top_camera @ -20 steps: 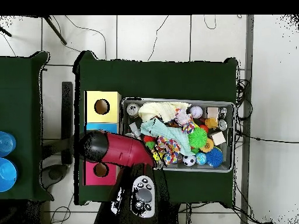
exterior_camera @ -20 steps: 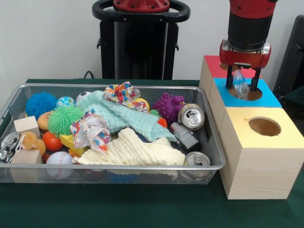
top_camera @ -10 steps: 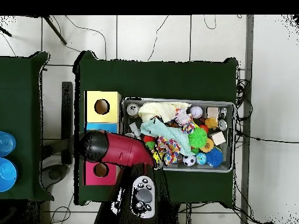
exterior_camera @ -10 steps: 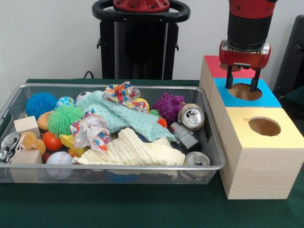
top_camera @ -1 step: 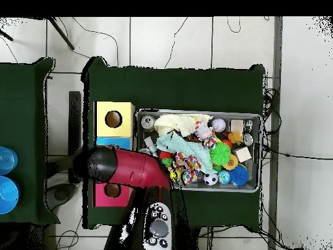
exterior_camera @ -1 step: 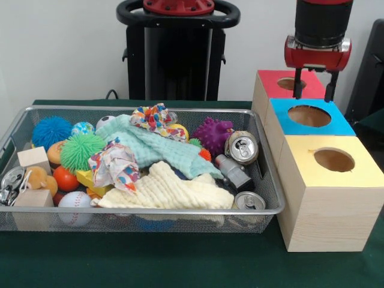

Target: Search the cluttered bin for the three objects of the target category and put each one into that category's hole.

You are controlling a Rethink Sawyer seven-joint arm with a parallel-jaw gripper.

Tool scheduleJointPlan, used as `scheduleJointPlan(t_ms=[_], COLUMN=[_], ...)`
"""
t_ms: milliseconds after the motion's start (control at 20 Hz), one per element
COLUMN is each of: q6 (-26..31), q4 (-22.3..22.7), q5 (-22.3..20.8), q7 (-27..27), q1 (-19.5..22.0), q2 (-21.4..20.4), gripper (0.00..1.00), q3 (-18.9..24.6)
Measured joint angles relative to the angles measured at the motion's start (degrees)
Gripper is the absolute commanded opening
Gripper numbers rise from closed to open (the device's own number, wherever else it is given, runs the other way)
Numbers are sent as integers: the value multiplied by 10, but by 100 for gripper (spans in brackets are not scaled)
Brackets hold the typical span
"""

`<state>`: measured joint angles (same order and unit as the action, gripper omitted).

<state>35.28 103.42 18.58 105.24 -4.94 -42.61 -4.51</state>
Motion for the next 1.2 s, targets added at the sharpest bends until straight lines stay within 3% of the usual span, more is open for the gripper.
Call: scheduleJointPlan(t_ms=[450, 600, 800, 1200], q6=[92, 91, 82, 42], q4=[1, 2, 2, 4], q5=[0, 0, -15, -75], q7=[0, 0, 0, 0], q1=[58, 85, 152, 244], q2=[-52, -55, -50, -21], gripper=[100, 100, 100, 100], q3=[0, 0, 6, 32])
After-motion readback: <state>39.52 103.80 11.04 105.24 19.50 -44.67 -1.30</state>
